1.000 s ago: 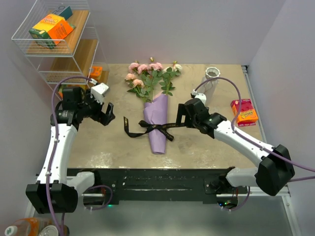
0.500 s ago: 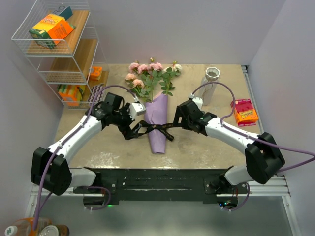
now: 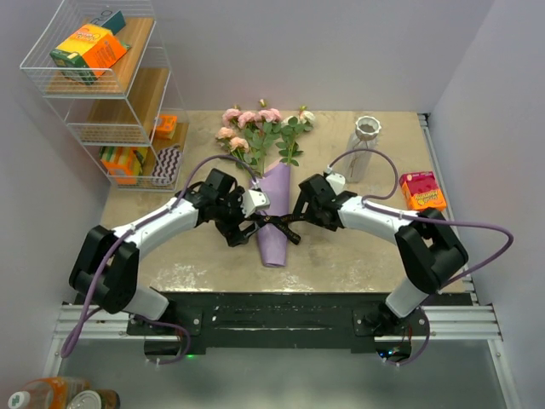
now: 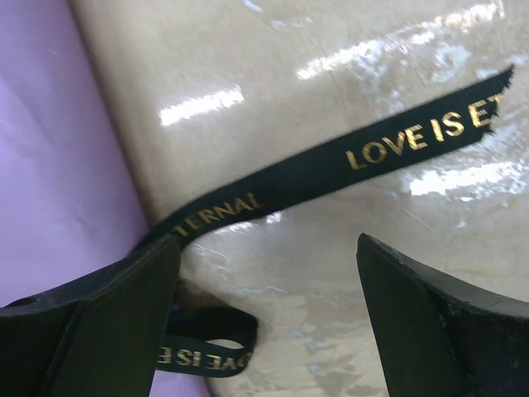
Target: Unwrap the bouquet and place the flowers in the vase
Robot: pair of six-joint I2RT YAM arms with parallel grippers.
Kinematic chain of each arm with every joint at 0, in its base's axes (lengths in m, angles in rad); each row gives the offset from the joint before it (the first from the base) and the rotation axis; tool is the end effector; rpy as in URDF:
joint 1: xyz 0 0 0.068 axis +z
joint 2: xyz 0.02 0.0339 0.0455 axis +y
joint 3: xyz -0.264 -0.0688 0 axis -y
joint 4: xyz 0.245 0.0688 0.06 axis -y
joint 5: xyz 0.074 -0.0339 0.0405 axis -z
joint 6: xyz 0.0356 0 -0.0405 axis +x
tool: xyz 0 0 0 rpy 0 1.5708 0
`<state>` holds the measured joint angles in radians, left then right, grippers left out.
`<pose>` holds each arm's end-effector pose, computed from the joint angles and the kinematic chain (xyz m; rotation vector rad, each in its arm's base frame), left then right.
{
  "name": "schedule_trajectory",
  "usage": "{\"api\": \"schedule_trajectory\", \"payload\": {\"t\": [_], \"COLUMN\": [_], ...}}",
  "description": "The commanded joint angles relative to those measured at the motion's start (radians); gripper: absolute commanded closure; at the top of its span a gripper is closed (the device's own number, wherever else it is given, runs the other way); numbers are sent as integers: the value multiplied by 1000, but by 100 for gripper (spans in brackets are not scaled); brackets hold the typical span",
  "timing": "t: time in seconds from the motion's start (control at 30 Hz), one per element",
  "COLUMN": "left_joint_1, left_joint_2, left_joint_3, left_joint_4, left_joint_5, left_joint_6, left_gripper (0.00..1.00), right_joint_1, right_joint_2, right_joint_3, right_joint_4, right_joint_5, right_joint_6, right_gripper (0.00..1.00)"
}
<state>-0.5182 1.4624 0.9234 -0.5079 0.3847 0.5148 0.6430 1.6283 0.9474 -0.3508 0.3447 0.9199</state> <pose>0.2419 -0.1533 0.2090 1.3892 2.1737 -0.5029 0.2621 0.1813 0.1772 0.4673 2.4766 0.1787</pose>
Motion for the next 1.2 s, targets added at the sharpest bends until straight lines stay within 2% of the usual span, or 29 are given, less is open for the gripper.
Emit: {"api": "schedule_trajectory", "payload": {"t": [0.0,0.3,0.57,0.67,0.7,0.77,0.83,0.9,0.97,1.03,1.07,1.17], "left_joint_1": [-2,-3,-5,-5,-3,-5,-6,-6,-5,-6,-6,-5], "left_joint_2": [6,44,85,107,110,111,108,104,96,90,90,87], "left_joint_3": [-26,-44,-47,-44,-47,-57,-66,-69,-70,-69,-64,-57], "left_joint_4": [106,149,213,218,216,220,227,233,235,235,233,226], "left_joint_5": [-58,-50,-55,-60,-60,-61,-69,-79,-84,-90,-92,-92], "left_joint_6": [36,56,50,63,68,70,73,73,70,64,62,51], "left_gripper": [1,4,1,10,17,28,34,40,51,60,67,75], "right_joint_1": [0,0,-2,-3,-3,-2,-3,-3,-2,-3,-2,-2], "right_joint_2": [16,134,162,169,176,186,197,203,191,168,154,105], "right_joint_3": [77,146,137,126,126,133,134,130,116,67,47,-27], "right_joint_4": [78,78,70,70,65,55,56,59,82,158,192,332], "right_joint_5": [22,11,10,11,10,5,-1,-6,-7,-22,-33,-84], "right_joint_6": [63,120,174,198,209,218,220,221,215,206,195,163], "right_gripper": [10,12,16,21,23,33,44,49,61,71,73,75]}}
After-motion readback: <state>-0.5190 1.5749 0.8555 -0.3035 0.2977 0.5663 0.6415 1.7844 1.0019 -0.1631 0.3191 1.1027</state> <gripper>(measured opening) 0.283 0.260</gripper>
